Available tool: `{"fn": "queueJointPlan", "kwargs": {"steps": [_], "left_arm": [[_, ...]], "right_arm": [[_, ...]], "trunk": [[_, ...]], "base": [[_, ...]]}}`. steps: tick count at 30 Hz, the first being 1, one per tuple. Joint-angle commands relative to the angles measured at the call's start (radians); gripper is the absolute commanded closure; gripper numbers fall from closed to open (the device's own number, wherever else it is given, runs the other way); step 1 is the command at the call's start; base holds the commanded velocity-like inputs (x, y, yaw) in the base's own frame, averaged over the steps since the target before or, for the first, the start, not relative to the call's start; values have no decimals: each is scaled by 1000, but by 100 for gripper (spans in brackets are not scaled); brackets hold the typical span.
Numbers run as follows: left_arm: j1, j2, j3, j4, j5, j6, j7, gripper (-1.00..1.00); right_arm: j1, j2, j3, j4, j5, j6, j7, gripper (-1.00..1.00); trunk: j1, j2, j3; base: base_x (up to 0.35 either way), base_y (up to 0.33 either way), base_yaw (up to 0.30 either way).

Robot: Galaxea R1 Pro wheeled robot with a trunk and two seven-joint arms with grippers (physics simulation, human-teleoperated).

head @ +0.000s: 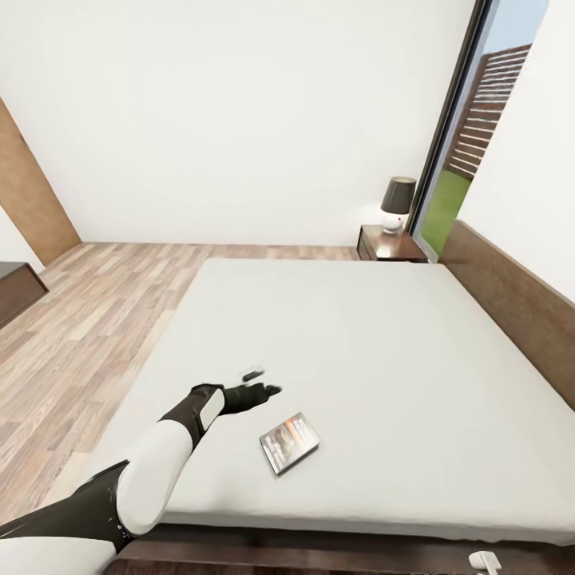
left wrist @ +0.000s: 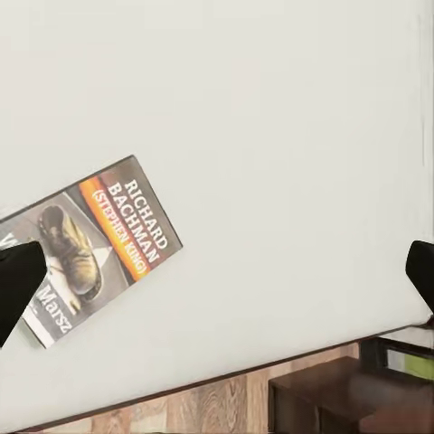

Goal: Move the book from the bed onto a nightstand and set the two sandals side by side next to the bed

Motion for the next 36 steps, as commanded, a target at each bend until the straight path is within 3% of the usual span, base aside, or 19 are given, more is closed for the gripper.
{"fn": "queueJointPlan", "kwargs": {"steps": [1,8,36], "left_arm": [[-1,0,9,1,-12,-7,-37,-100],[1,1,9,7,-13,-30,-90,-100],[1,2,8,7,-13,-31,-93,-100]], "right_arm": [[-1,0,2,1,-6,3,3,-100],[-1,0,2,1,-6,3,3,-100],[-1,0,2,1,-6,3,3,-100]], "trunk": [[1,-2,-3],[1,-2,-14],[1,-2,-58]], "base": [[0,0,0],[0,0,0],[0,0,0]]}}
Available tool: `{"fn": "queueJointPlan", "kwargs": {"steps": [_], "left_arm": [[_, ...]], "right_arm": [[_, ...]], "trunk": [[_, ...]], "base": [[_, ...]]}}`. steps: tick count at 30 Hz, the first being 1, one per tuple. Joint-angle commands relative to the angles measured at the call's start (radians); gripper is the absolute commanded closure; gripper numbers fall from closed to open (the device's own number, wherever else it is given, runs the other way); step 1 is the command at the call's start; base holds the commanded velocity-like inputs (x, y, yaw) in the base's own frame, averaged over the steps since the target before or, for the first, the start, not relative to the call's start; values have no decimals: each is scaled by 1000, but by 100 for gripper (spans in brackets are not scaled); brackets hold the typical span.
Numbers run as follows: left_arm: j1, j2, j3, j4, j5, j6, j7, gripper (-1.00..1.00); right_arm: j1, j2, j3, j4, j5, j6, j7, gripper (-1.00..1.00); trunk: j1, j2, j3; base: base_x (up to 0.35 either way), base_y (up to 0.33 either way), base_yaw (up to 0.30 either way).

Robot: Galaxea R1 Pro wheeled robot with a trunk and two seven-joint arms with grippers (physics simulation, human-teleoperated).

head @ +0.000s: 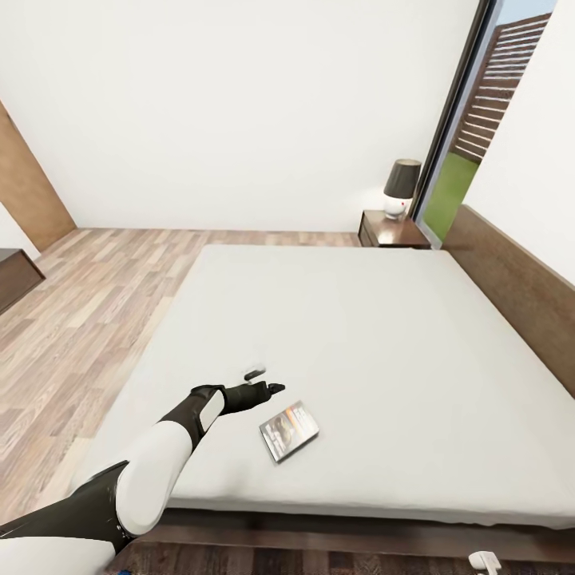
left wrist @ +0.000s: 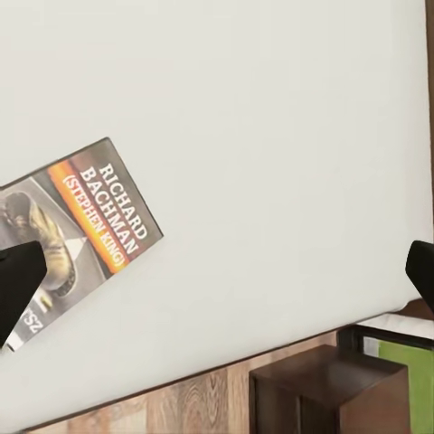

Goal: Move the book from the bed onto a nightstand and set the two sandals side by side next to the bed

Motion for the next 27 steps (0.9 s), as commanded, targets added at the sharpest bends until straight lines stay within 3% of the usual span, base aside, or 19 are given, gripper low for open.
{"fn": "queueJointPlan", "kwargs": {"steps": [1,27], "left_arm": [[0,-1,9,-3,-10,7,-5,-100],[0,-2,8,-2,-12,7,-5,-100]], "right_arm": [[-1,0,2,1,-6,3,3,-100],[-1,0,2,1,-6,3,3,-100]], "trunk": [[0,-2,-3],[0,-2,-44]], "base": [[0,0,0],[0,0,0]]}}
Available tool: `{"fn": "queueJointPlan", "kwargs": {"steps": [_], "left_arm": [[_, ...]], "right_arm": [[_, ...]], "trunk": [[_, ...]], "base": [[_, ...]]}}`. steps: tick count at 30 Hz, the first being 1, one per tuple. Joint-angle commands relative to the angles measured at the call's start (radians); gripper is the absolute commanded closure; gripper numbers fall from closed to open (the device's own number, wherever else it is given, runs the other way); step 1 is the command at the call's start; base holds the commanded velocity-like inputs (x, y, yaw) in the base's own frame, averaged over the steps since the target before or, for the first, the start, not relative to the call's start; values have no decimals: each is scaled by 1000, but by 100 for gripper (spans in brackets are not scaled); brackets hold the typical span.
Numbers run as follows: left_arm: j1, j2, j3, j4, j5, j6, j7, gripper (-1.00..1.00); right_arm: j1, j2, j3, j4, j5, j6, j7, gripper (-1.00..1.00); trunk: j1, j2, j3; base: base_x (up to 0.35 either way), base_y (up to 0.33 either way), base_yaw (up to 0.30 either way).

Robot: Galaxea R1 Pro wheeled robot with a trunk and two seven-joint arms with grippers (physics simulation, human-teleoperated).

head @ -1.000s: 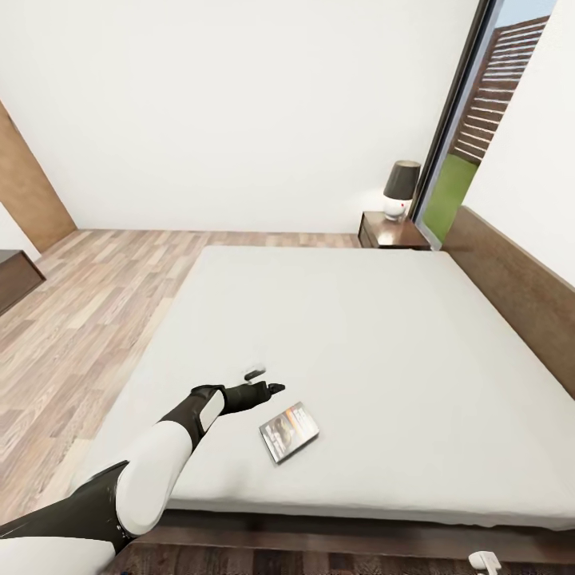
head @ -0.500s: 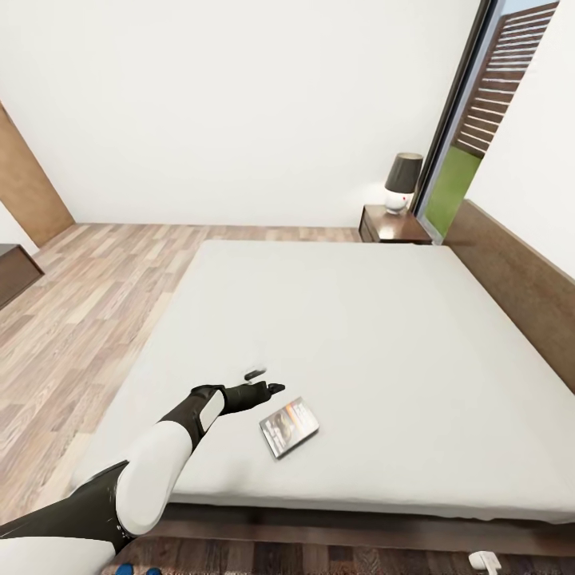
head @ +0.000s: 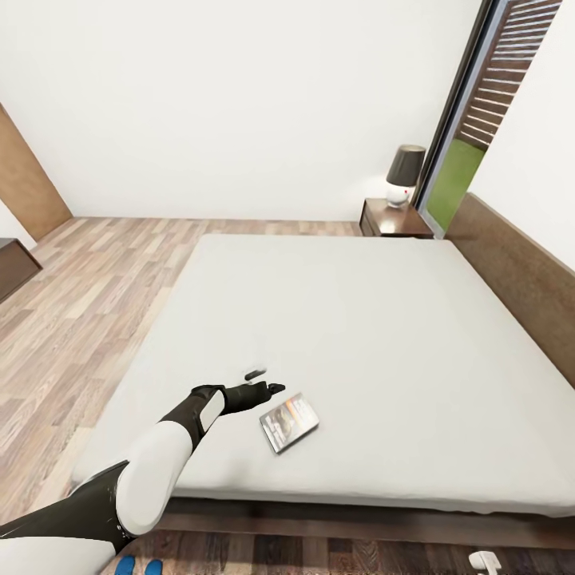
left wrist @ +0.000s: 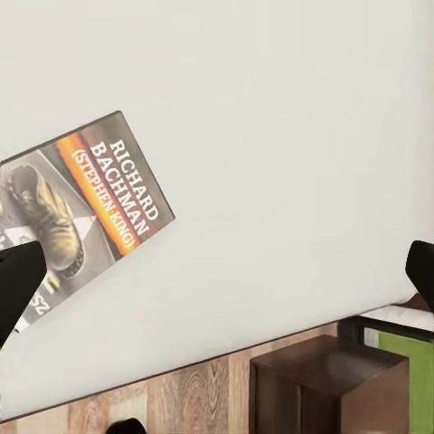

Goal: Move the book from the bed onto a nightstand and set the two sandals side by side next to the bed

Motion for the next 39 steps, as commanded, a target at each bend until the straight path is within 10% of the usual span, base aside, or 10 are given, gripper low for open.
{"fn": "queueJointPlan", "kwargs": {"steps": [1,39], "left_arm": [[0,-1,9,-3,-10,7,-5,-100],[0,0,10,-4,-9,5,-5,-100]], "right_arm": [[-1,0,2,1,-6,3,3,-100],[-1,0,2,1,-6,3,3,-100]], "trunk": [[0,-2,-3],[0,-2,-62]], "base": [[0,0,0],[9,-1,0]]}}
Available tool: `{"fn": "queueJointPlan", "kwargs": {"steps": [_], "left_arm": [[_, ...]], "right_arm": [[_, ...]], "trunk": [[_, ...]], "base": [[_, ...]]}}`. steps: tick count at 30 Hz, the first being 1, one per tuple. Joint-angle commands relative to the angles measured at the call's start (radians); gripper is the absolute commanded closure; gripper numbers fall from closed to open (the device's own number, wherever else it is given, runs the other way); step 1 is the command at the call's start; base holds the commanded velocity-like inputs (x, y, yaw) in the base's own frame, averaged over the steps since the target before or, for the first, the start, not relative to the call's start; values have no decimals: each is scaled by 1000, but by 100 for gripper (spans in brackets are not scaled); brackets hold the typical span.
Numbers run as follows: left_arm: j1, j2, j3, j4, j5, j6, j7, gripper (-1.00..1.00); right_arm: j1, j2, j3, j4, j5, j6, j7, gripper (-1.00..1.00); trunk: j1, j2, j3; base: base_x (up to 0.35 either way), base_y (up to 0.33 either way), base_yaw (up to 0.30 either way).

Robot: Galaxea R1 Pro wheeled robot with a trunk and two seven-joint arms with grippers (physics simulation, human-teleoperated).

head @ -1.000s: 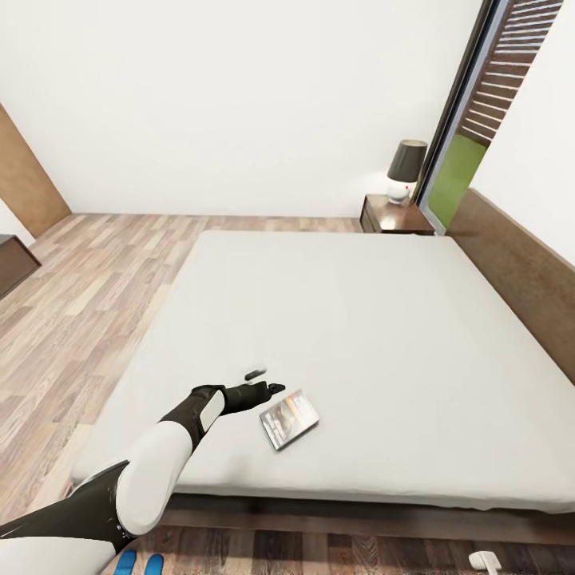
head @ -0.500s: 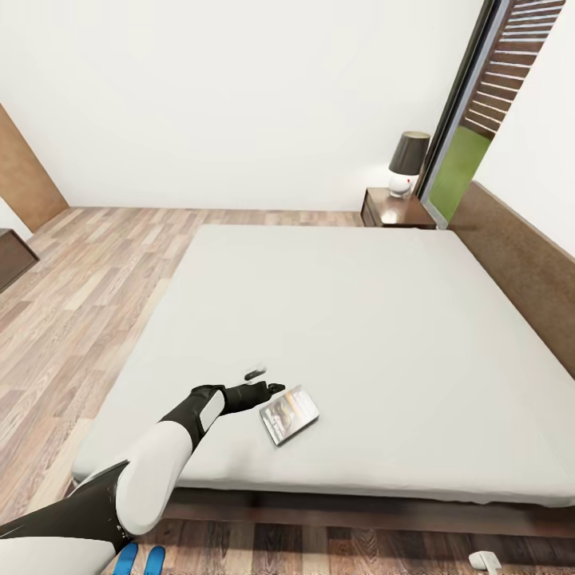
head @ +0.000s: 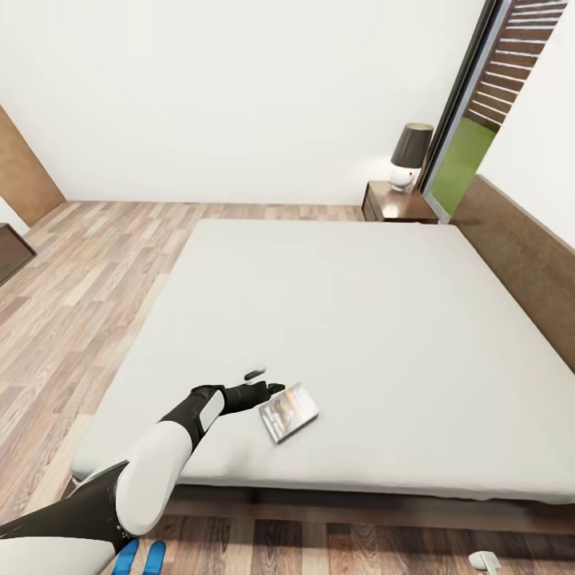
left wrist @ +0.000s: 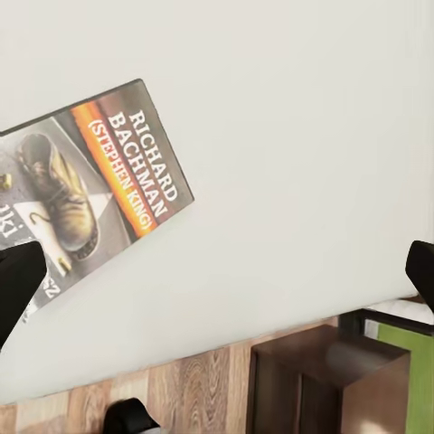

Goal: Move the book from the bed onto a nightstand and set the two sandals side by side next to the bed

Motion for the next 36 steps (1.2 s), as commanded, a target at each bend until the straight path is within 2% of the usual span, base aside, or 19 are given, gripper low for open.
{"fn": "queueJointPlan", "kwargs": {"steps": [1,6,16,25,36], "left_arm": [[0,-1,9,-3,-10,7,-5,-100],[0,-1,9,-3,-9,7,-5,-100],[0,-1,9,-2,-9,6,-5,-100],[0,-1,9,-3,-9,7,-6,-100],[0,-1,9,-2,-8,7,-7,-100]], "right_arm": [[-1,0,2,1,-6,3,3,-100],[-1,0,3,1,-6,3,3,-100],[-1,0,3,1,-5,3,3,-100],[-1,0,3,1,-6,3,3,-100],[-1,0,2,1,-6,3,3,-100]], "trunk": [[1,-2,-3],[1,-2,-8],[1,-2,-9],[1,-2,-9],[1,-2,-24]], "base": [[202,-48,0],[208,-60,0],[49,-7,0],[252,0,0],[30,0,0]]}}
